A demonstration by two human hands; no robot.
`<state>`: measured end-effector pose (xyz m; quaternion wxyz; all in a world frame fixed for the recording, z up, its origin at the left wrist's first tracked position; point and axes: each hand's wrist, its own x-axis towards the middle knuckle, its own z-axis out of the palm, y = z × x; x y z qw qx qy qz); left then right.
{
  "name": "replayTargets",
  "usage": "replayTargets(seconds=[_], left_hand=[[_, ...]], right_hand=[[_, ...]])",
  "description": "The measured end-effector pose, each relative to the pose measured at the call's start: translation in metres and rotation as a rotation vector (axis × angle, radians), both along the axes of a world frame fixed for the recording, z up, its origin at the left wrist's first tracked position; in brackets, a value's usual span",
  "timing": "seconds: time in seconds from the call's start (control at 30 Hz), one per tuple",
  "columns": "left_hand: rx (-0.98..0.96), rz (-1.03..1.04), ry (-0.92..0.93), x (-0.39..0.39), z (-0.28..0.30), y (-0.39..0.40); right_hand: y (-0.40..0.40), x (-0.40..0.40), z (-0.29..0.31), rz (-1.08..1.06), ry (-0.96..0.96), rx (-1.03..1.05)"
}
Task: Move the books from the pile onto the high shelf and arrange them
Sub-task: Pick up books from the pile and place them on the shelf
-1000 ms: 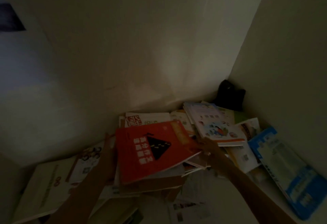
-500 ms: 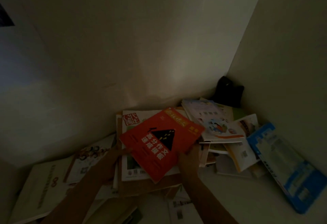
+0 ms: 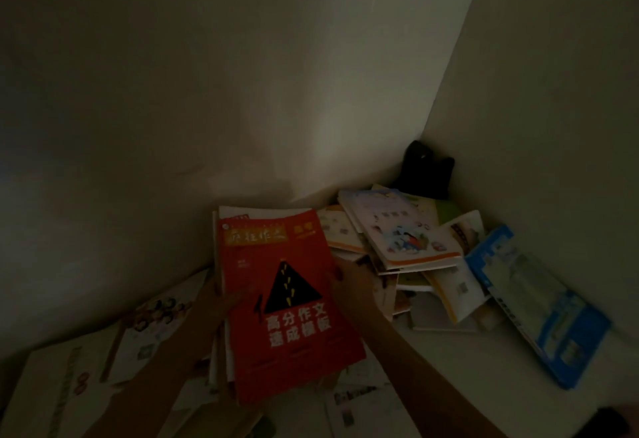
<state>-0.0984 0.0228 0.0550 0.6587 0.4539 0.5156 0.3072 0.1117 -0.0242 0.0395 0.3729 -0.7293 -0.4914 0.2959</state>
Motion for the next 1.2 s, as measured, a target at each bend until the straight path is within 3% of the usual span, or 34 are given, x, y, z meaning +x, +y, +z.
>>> replayTargets(seconds=[0.2, 0.27, 0.3, 0.33, 0.4, 0.47, 0.53, 0.67, 0.77, 0.8, 0.87, 0.9, 0.97, 1.0, 1.03, 1.1, 1.2], left_hand=[[-0.077, -0.002, -0.112, 0.024, 0.009, 0.006], [-0.084, -0.001, -0.095, 0.041, 0.008, 0.011], [-0.081, 0.001, -0.069, 0.05, 0.007, 0.013], [-0.074, 0.012, -0.025, 0.058, 0.008, 0.014], [-0.062, 0.004, 0.069, 0.073, 0.007, 0.014], [-0.083, 0.026, 0.159, 0.083, 0.009, 0.017], [-0.111, 0.044, 0.242, 0.085, 0.011, 0.023], [-0.092, 0.043, 0.502, 0.088, 0.025, 0.024], [0.072, 0.071, 0.752, 0.106, 0.042, 0.009], [0.151, 0.055, 0.829, 0.116, 0.05, 0.0], [0.33, -0.004, 0.771, 0.143, 0.07, -0.008], [0.421, -0.07, 0.734, 0.158, 0.078, -0.011], [0.556, -0.32, 0.679, 0.183, 0.079, -0.012], [0.622, -0.47, 0.701, 0.194, 0.074, -0.009], [0.681, -0.582, 0.7, 0.203, 0.065, -0.003], [0.715, -0.759, 0.653, 0.212, 0.049, 0.01], [0.605, -0.747, 0.492, 0.214, 0.037, 0.019]], right_hand=[[-0.014, 0.094, 0.003, -0.292, -0.177, -0.006], [-0.013, 0.139, -0.004, -0.423, -0.377, 0.016], [-0.011, 0.16, -0.01, -0.381, -0.515, -0.013], [-0.009, 0.172, -0.012, -0.27, -0.522, -0.093], [-0.002, 0.187, -0.025, 0.148, -0.443, -0.231], [0.002, 0.195, -0.031, 0.391, -0.53, -0.33], [0.003, 0.197, -0.037, 0.462, -0.614, -0.352], [-0.002, 0.206, -0.043, 0.5, -0.869, -0.122], [-0.009, 0.217, -0.031, 0.413, -0.865, 0.089], [-0.011, 0.219, -0.028, 0.35, -0.758, 0.163], [-0.015, 0.222, -0.022, 0.22, -0.536, 0.327], [-0.018, 0.22, -0.02, 0.154, -0.532, 0.407], [-0.022, 0.213, 0.0, 0.157, -0.351, 0.389], [-0.024, 0.209, 0.003, 0.217, -0.228, 0.252], [-0.024, 0.209, -0.002, 0.327, -0.252, 0.149], [-0.026, 0.211, -0.008, 0.425, -0.307, 0.143], [-0.033, 0.216, 0.011, 0.319, -0.294, 0.355]])
